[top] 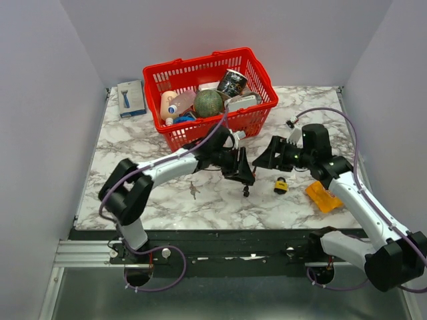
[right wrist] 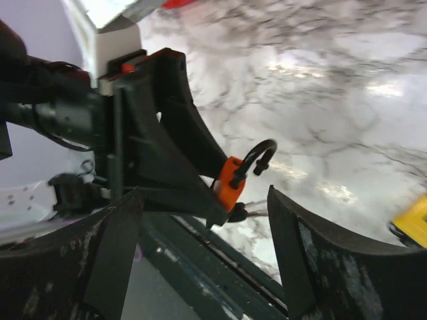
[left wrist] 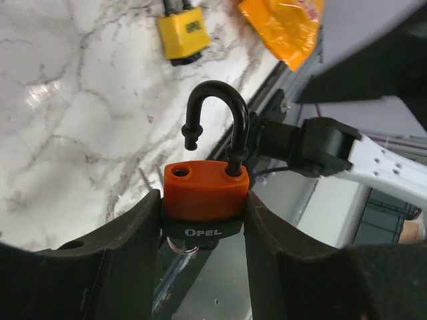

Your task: Unlock with the key

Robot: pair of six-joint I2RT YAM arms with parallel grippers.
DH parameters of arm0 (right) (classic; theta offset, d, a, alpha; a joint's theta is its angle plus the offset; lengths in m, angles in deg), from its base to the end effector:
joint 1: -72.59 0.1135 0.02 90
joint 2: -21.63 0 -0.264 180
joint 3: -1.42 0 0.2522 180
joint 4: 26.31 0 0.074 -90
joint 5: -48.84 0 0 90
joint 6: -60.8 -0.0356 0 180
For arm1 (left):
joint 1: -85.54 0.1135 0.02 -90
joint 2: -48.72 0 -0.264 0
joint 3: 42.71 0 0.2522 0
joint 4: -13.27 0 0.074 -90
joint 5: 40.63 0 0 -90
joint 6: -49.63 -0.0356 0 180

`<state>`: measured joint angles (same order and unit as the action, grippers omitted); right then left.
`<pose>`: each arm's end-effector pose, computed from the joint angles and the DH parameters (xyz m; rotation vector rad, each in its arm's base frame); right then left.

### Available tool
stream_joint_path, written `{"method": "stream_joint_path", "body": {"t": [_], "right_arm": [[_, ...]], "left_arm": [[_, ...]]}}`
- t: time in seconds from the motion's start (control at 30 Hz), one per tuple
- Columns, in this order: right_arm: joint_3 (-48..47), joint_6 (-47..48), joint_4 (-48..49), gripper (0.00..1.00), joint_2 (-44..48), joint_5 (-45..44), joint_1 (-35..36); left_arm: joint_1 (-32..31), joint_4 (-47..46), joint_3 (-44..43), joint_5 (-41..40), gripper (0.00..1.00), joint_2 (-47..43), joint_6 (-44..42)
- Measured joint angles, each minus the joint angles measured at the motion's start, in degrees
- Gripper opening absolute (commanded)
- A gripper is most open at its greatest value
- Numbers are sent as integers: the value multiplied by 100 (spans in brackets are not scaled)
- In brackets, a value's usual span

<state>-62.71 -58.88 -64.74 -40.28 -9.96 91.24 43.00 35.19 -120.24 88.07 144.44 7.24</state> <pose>0.2139 0.0917 0.2945 -0.1023 2.3014 1.0546 0.2530 -0.2623 0.2319 0.3065 2.5928 -1.4876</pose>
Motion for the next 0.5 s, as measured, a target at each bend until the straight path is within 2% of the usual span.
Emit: {"method": "stream_joint_path", "body": {"t": [0.23,0.5], "right_arm": [[-4,-140,-597,89,697,-1338,2],[-24,-245,-857,89,979,-1858,2]], "left_arm": [[-81,396,-1165,66,0,1591,-72],[-92,1213,-1779,-203,0,2485,7]]}}
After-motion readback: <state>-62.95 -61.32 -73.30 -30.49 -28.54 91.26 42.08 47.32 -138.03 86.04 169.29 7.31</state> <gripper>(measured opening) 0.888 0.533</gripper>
